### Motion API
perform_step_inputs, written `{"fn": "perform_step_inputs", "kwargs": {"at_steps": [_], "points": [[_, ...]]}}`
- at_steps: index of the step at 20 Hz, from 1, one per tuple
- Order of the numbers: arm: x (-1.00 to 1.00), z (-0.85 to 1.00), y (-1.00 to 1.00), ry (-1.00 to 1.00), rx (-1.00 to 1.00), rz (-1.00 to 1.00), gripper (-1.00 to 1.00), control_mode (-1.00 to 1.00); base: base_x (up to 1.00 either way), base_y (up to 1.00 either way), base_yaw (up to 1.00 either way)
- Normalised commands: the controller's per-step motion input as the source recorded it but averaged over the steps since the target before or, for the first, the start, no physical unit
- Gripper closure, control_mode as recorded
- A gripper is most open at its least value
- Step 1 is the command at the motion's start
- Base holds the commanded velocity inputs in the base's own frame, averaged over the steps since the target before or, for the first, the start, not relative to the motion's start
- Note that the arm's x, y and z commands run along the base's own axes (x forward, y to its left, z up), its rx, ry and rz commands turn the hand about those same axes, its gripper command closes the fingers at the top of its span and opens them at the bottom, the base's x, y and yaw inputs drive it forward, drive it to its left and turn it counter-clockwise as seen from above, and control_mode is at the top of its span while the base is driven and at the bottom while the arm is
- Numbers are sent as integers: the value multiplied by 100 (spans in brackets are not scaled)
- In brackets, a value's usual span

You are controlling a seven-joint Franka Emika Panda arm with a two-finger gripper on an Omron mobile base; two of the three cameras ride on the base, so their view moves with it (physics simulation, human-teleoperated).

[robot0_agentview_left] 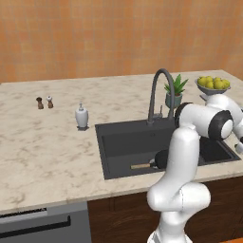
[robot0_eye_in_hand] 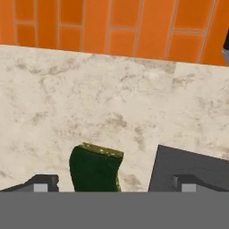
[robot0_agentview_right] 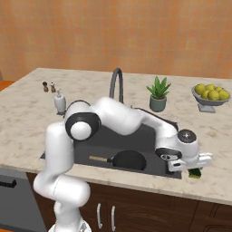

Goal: Pick the pan and sponge and place them into the sink. Then turn on the water.

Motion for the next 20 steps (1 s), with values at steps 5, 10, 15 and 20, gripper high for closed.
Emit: {"fn": "perform_step_inputs", "kwargs": {"at_steps": [5,10,15,20], "points": [[34,-17,-36,0,5,0,-100,-100,0,0,0],[39,-20,-20,1,0,0,-100,-100,0,0,0],[42,-45,-1,9,0,0,-100,-100,0,0,0],[27,-68,-26,9,5,0,-100,-100,0,0,0]]}}
